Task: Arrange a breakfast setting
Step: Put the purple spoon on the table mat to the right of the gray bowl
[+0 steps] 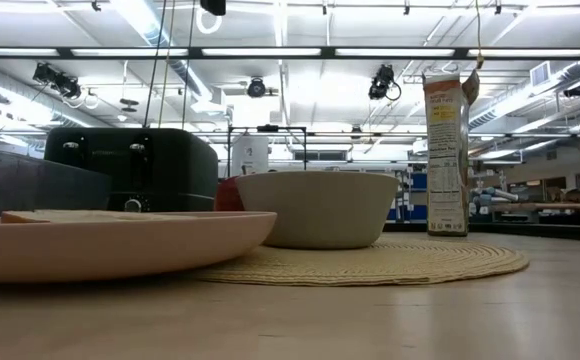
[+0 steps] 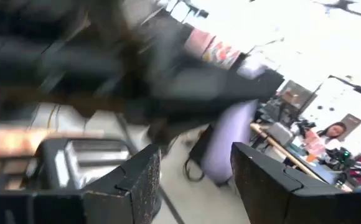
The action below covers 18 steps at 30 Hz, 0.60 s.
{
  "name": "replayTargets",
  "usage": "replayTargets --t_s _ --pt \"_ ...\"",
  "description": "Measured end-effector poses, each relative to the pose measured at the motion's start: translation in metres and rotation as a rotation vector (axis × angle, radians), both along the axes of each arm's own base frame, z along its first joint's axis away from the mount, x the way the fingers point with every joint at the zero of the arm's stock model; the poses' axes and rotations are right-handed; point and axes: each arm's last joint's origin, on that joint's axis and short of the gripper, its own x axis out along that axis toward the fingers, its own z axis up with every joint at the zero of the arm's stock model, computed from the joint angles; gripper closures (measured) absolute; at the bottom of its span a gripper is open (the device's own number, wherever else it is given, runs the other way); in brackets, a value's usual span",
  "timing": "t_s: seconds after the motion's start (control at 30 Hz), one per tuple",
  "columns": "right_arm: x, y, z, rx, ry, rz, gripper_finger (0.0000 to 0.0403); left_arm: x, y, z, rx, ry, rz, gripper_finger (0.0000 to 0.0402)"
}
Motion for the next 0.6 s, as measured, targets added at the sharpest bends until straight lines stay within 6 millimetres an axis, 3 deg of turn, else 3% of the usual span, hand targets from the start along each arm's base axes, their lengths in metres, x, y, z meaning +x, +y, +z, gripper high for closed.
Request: replayTargets --t_s 0.13,0.3,0.6 --pt "-0.006 -0.009 0.012 -0.011 -0.057 -0.030 0.0201 0.001 -0.006 0.001 0.053 0.026 0.008 0.0360" --pt "-0.003 -0.021 0.009 -0.011 -0.036 -0.016 0.0201 0.002 -0.011 0.001 0.129 0.081 0.039 0.0360" --pt "-0.002 -0.025 0.008 0.033 -0.060 0.061 0.0219 0.003 -0.013 0.001 0.197 0.121 0.040 0.0360"
